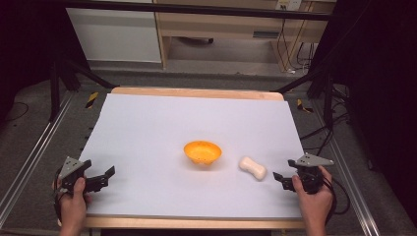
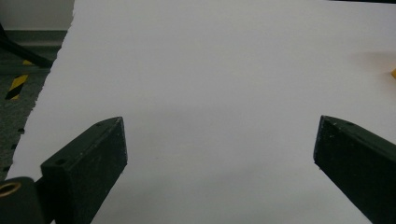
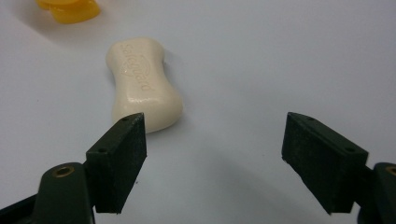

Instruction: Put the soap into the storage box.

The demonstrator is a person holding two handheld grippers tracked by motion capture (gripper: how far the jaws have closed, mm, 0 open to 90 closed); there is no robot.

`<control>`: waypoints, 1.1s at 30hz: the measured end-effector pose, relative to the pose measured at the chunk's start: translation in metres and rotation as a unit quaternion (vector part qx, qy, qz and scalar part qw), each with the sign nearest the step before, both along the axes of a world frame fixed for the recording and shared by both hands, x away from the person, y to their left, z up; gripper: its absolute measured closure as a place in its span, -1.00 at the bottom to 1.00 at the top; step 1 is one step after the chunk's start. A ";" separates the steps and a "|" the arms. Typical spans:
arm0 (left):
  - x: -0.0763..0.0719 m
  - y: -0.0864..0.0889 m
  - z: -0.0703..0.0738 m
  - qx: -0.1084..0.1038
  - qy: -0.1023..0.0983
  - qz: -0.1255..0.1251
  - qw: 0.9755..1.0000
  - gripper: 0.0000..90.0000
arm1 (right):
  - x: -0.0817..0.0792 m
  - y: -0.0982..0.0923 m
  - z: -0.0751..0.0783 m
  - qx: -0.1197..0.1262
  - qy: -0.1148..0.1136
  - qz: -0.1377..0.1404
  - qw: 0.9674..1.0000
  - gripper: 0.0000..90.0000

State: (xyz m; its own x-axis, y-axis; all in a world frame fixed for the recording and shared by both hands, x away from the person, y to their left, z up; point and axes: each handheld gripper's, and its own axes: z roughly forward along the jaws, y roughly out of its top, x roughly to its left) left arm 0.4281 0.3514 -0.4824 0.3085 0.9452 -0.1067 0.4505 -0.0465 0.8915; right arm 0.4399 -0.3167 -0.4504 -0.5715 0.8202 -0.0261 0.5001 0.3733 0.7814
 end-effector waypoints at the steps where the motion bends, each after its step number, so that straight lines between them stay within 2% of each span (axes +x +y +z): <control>1: 0.000 0.000 0.000 0.001 0.000 0.000 1.000 -0.95 | 0.001 0.001 0.000 -0.004 0.001 0.008 1.000 -0.57; 3: 0.000 0.001 0.000 0.002 -0.001 0.000 1.000 -0.95 | 0.001 0.002 0.000 -0.007 0.001 0.018 1.000 -0.57; 4: 0.000 0.001 0.000 0.000 0.000 0.000 1.000 -0.95 | 0.003 0.005 0.001 -0.021 -0.005 0.029 0.999 -0.58; 6: 0.000 0.001 0.000 0.001 -0.001 -0.001 1.000 -0.95 | 0.005 0.008 0.000 -0.023 0.004 0.036 0.999 -0.63; 12: 0.000 0.001 0.000 -0.003 -0.001 -0.001 1.000 -0.95 | 0.014 0.023 0.000 -0.054 0.028 0.056 0.997 -0.72; 20: 0.000 0.000 0.000 0.000 0.000 -0.002 1.000 -0.95 | 0.028 0.037 0.002 -0.081 0.051 0.071 0.993 -0.73; 29: 0.000 -0.001 0.000 0.005 -0.001 -0.002 1.000 -0.95 | 0.040 0.051 0.007 -0.088 0.072 0.089 0.990 -0.64; 33: 0.000 0.000 0.000 0.000 -0.001 -0.002 1.000 -0.95 | 0.044 0.056 0.009 -0.084 0.083 0.099 0.988 -0.62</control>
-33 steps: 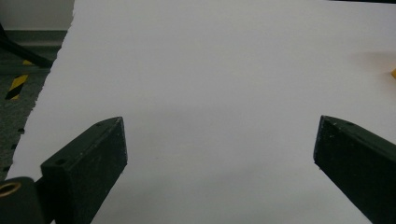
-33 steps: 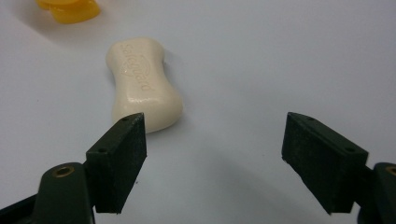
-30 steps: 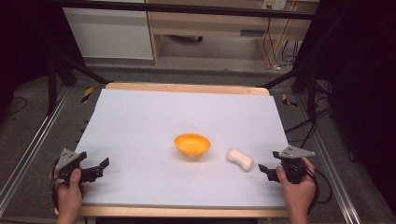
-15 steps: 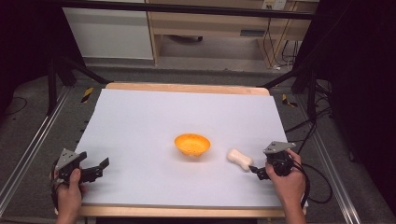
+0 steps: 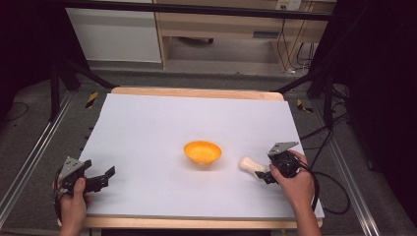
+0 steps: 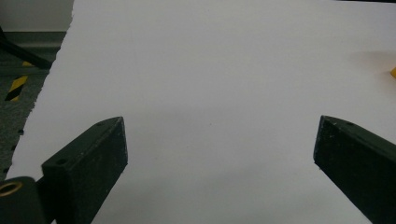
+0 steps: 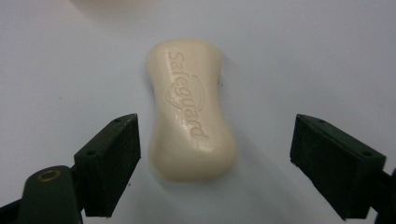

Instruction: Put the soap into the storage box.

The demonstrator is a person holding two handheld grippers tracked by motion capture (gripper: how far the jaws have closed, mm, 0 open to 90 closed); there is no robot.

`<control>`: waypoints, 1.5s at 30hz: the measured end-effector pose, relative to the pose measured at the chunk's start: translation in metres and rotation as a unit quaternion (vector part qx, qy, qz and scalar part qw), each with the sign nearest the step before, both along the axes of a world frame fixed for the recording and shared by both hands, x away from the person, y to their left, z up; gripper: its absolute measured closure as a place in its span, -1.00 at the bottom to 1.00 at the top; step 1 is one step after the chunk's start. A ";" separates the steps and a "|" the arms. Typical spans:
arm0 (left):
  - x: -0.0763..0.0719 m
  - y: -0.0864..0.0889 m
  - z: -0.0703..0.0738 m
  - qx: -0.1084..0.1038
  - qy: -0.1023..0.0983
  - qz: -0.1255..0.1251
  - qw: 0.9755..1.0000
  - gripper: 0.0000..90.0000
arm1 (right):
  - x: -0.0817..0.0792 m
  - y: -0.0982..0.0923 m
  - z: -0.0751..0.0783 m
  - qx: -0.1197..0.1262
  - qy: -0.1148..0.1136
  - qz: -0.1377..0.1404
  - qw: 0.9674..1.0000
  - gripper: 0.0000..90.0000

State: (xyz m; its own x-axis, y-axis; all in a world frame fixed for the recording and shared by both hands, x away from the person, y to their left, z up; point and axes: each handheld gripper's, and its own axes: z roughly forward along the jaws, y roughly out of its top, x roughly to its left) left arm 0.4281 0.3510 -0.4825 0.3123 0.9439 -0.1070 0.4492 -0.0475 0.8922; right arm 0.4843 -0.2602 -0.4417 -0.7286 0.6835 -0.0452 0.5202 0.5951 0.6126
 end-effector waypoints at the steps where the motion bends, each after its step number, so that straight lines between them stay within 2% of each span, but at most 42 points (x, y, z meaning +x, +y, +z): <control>1: 0.000 0.000 0.000 0.001 0.000 0.000 1.000 -0.95 | 0.001 0.002 0.001 -0.003 0.003 0.002 1.000 -0.62; 8: 0.000 0.000 0.000 0.001 0.002 -0.001 1.000 -0.95 | 0.007 0.013 0.005 -0.009 0.021 0.013 1.000 -0.53; 10: 0.000 0.000 0.000 0.003 0.001 -0.001 1.000 -0.95 | 0.009 0.014 0.004 -0.010 0.020 0.018 1.000 -0.51; 11: 0.000 0.000 0.000 0.003 0.001 -0.001 1.000 -0.95 | 0.012 0.017 0.003 -0.013 0.031 0.018 0.999 -0.48; 15: 0.000 0.000 0.000 0.001 0.002 -0.001 1.000 -0.95 | 0.016 0.021 0.001 -0.019 0.046 0.016 0.999 -0.44; 18: 0.001 0.000 0.000 0.003 0.001 -0.001 1.000 -0.95 | 0.018 0.024 0.000 -0.019 0.050 0.017 0.998 -0.41; 32: 0.000 0.001 0.000 0.002 0.003 -0.001 1.000 -0.95 | 0.028 0.035 -0.006 -0.046 0.079 0.025 0.996 -0.27; 34: 0.001 0.001 0.000 0.003 0.003 -0.001 1.000 -0.95 | 0.029 0.035 -0.007 -0.054 0.083 0.019 0.995 -0.19; 39: 0.001 0.001 0.000 -0.001 0.003 0.000 1.000 -0.95 | 0.032 0.035 -0.010 -0.045 0.096 0.020 0.994 -0.03; 42: 0.001 0.001 0.000 0.001 0.003 -0.001 1.000 -0.95 | 0.031 0.038 -0.014 -0.059 0.095 0.020 0.994 0.03; 45: 0.000 0.001 0.000 0.002 0.002 -0.002 1.000 -0.95 | 0.029 0.038 -0.015 -0.057 0.086 0.016 0.995 0.06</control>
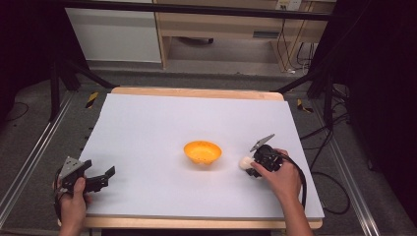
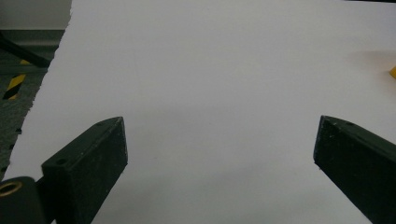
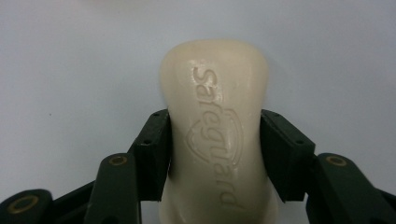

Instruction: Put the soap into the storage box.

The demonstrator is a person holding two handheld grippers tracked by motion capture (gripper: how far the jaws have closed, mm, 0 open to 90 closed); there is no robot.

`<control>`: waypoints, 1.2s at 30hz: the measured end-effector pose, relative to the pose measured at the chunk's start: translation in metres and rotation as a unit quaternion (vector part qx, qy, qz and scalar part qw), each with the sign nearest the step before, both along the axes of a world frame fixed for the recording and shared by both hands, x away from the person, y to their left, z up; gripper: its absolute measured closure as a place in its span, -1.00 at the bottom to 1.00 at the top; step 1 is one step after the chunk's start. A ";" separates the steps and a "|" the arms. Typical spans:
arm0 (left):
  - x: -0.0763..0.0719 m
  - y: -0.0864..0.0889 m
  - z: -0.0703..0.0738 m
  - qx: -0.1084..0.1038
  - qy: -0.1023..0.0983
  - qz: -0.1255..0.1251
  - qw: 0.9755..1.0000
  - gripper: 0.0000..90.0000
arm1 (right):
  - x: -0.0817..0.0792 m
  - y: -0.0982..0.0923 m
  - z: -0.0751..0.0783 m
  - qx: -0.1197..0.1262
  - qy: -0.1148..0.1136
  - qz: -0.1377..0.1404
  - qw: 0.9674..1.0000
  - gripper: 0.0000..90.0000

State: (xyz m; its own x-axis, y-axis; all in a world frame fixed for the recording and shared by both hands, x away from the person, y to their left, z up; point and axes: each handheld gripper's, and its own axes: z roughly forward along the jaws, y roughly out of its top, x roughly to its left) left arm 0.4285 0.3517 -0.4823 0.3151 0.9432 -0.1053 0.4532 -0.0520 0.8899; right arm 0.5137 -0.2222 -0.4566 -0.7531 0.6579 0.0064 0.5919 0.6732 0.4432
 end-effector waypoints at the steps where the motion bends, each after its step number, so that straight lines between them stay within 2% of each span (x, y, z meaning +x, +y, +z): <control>1: 0.000 0.000 0.000 0.000 0.000 0.000 1.000 -0.95 | -0.001 0.000 0.000 -0.002 -0.002 -0.001 1.000 0.06; 5: 0.000 0.000 0.000 -0.001 -0.001 0.001 1.000 -0.95 | -0.003 0.003 0.000 -0.009 -0.010 -0.001 1.000 0.06; 12: 0.000 0.000 0.000 -0.001 -0.001 0.001 1.000 -0.95 | -0.003 -0.001 -0.002 0.002 -0.014 0.003 1.000 0.07; 19: 0.000 0.000 0.000 0.000 -0.001 0.002 1.000 -0.95 | -0.002 0.006 0.002 -0.023 -0.007 0.014 1.000 0.10; 24: 0.000 0.000 0.000 0.000 -0.001 0.002 1.000 -0.95 | 0.001 0.008 0.004 -0.027 -0.009 0.026 0.999 0.10; 30: 0.000 -0.001 0.000 -0.002 -0.002 0.002 1.000 -0.95 | 0.002 0.012 0.014 -0.012 -0.017 0.031 0.999 0.10; 33: 0.000 -0.001 0.000 -0.001 -0.002 0.003 1.000 -0.95 | 0.003 0.013 0.017 -0.018 -0.021 0.038 0.999 0.10; 36: 0.000 0.000 0.000 0.000 -0.001 0.003 1.000 -0.95 | 0.006 0.013 0.025 -0.007 -0.026 0.038 0.999 0.10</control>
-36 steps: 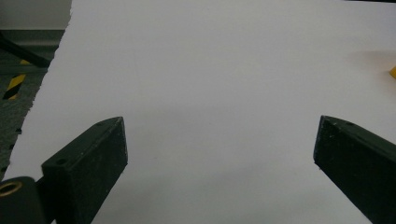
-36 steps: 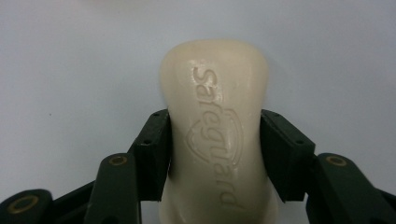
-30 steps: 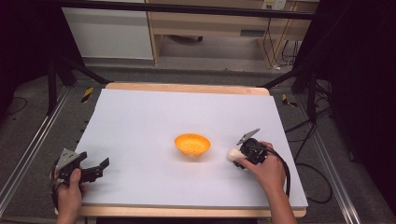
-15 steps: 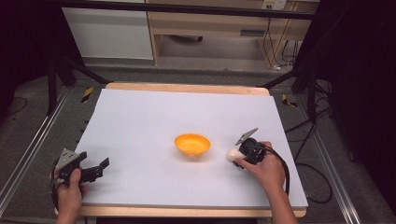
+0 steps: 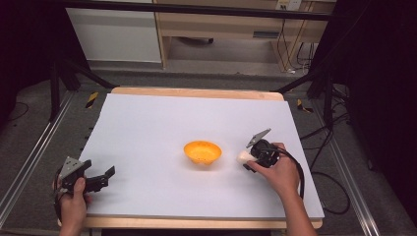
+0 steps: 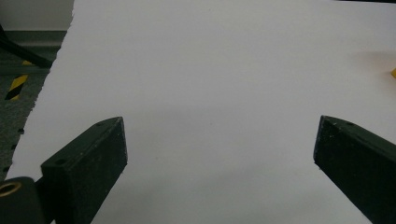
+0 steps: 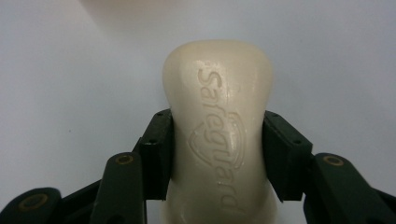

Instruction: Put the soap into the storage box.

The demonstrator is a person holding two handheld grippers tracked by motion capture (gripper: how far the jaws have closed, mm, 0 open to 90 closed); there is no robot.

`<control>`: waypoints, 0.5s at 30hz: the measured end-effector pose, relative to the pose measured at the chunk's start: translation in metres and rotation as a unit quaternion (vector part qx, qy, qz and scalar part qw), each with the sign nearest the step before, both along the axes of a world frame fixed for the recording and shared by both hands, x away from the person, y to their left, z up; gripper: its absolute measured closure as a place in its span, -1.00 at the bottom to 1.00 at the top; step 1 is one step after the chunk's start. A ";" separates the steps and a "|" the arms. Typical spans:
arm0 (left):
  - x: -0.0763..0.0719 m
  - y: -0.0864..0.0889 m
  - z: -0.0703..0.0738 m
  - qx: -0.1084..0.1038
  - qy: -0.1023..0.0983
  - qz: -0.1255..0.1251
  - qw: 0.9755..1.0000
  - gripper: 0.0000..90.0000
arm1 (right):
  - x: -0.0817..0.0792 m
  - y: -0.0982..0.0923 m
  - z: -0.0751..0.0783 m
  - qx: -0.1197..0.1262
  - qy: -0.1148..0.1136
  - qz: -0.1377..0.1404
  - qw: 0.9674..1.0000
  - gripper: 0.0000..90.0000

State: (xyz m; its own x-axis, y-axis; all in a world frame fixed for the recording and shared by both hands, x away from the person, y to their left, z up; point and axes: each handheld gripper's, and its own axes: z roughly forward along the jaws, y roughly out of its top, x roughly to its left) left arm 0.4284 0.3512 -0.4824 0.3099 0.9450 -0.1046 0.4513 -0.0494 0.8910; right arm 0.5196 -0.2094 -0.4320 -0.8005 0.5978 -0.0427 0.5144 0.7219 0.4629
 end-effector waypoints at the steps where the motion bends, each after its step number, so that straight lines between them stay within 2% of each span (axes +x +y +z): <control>1: 0.000 0.000 0.000 0.000 0.000 0.000 1.000 -0.95 | 0.000 0.000 0.002 0.001 0.002 -0.003 1.000 0.10; 15: 0.000 0.000 0.000 -0.001 0.000 0.000 1.000 -0.95 | 0.012 0.015 0.021 0.004 -0.006 0.032 0.999 0.10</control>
State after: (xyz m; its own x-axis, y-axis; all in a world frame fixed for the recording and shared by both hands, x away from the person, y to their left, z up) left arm 0.4282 0.3514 -0.4824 0.3106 0.9446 -0.1063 0.4512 -0.0480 0.8911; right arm 0.5312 -0.1948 -0.4113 -0.8364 0.5460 -0.0480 0.4622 0.7497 0.4737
